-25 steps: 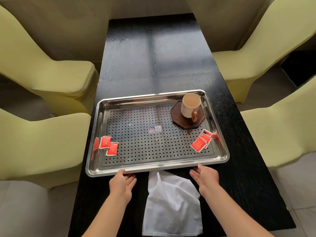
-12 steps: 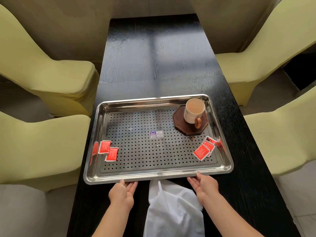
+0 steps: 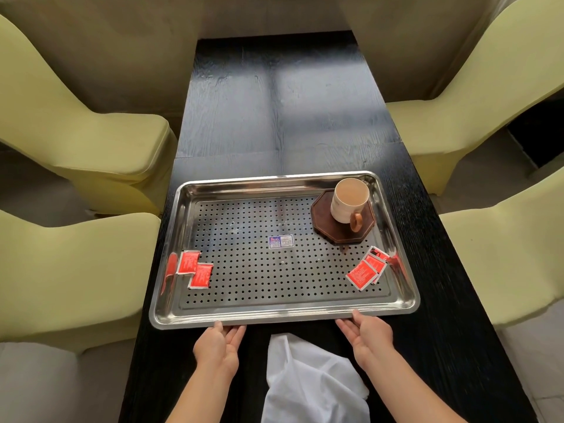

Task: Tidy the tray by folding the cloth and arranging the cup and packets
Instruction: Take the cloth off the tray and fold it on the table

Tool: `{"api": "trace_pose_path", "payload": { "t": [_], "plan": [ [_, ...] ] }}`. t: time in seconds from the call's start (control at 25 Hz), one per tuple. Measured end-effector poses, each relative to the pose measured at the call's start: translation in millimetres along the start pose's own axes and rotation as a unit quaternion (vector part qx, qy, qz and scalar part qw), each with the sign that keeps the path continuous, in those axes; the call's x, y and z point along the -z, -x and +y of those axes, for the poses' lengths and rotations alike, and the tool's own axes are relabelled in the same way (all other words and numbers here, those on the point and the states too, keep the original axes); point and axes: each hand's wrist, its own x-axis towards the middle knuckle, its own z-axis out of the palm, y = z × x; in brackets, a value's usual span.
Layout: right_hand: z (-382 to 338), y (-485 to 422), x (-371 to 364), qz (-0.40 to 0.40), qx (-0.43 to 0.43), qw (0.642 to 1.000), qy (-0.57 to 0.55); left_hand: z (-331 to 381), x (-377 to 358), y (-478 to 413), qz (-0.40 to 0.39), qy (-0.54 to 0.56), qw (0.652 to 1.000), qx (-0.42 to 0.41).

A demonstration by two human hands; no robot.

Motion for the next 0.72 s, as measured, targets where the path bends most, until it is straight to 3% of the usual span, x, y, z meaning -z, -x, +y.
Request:
{"api": "trace_pose_path", "payload": {
  "t": [0.72],
  "plan": [
    [-42,-26,-56,0.005,0.014,1.0,0.019,21,-65,-19,-0.017,0.001,1.0,0.003]
  ]
}}
